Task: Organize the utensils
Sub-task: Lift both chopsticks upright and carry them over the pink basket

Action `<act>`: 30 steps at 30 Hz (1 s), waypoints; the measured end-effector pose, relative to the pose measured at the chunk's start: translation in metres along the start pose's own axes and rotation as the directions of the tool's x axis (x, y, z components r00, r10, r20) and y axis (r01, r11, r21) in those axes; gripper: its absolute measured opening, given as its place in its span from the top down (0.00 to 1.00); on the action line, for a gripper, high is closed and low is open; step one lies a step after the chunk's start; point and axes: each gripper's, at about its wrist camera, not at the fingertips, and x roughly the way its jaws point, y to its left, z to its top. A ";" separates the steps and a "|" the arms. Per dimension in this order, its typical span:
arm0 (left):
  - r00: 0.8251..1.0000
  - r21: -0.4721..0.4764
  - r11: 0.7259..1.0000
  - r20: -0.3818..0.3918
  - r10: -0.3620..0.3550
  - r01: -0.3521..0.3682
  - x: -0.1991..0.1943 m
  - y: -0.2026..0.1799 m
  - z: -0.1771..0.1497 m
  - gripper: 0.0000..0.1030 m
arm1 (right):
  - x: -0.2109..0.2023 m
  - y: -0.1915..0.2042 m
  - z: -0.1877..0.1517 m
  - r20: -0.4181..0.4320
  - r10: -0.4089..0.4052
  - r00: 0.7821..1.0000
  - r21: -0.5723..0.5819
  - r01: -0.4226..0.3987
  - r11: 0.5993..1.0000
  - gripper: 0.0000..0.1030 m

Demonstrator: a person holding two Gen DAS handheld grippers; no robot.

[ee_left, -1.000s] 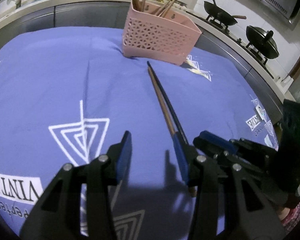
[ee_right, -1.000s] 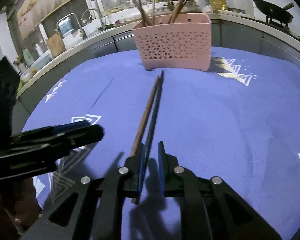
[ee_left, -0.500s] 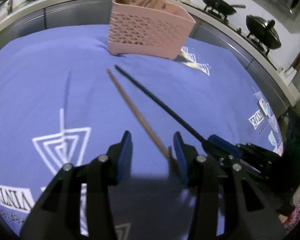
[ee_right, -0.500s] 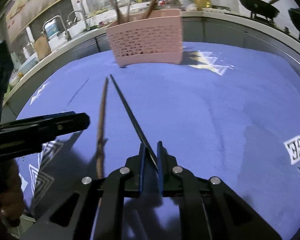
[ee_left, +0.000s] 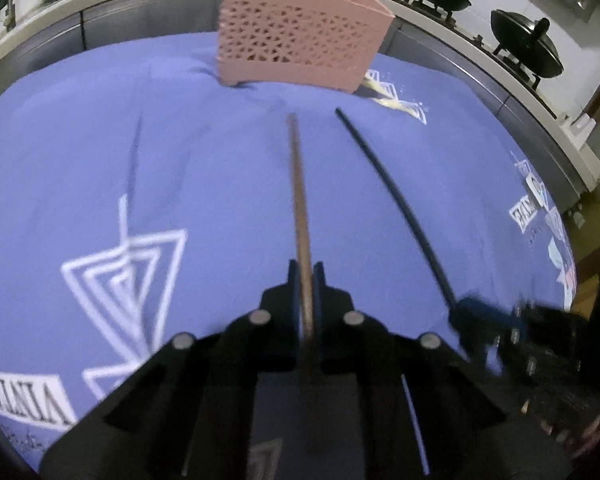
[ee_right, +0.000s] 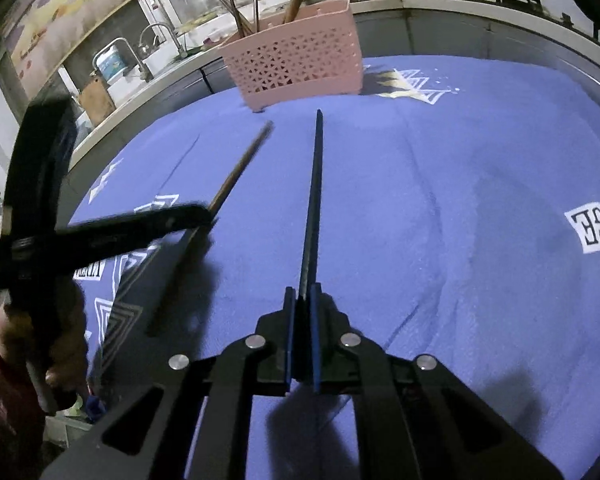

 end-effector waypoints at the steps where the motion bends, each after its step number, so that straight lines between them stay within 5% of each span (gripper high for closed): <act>1: 1.000 0.001 1.000 -0.002 -0.001 0.001 -0.003 0.002 -0.004 0.94 | 0.000 0.000 0.002 0.003 0.000 1.000 0.005 0.000 1.000 0.91; 7: 1.000 -0.005 1.000 -0.029 -0.002 0.001 -0.009 0.012 -0.010 0.91 | 0.020 -0.014 0.032 -0.025 0.051 0.998 0.049 -0.050 0.998 0.84; 11: 0.999 0.019 1.000 -0.034 0.011 -0.011 0.004 0.007 0.011 0.91 | 0.042 -0.019 0.070 -0.046 0.058 0.997 0.059 -0.055 0.997 0.76; 19: 0.999 0.068 0.997 -0.030 0.040 -0.038 0.035 0.001 0.061 0.91 | 0.092 -0.011 0.138 -0.116 0.030 0.993 -0.017 -0.032 0.999 0.76; 21: 0.998 0.090 0.995 -0.027 0.050 -0.047 0.038 -0.001 0.067 0.92 | 0.100 -0.006 0.146 -0.129 0.022 0.991 -0.039 -0.028 0.999 0.80; 22: 0.998 0.101 0.994 -0.029 0.055 -0.052 0.040 -0.002 0.069 0.95 | 0.102 -0.004 0.148 -0.135 0.013 0.991 -0.046 -0.020 0.999 0.92; 25: 0.998 0.105 0.993 -0.046 0.051 -0.046 0.039 0.000 0.073 0.95 | 0.105 -0.007 0.151 -0.155 0.025 0.988 -0.025 -0.029 0.999 0.95; 30: 0.987 0.054 0.998 0.156 -0.028 0.020 -0.040 0.013 0.087 0.95 | 0.050 0.002 0.153 0.009 0.124 0.992 -0.016 -0.124 0.992 0.95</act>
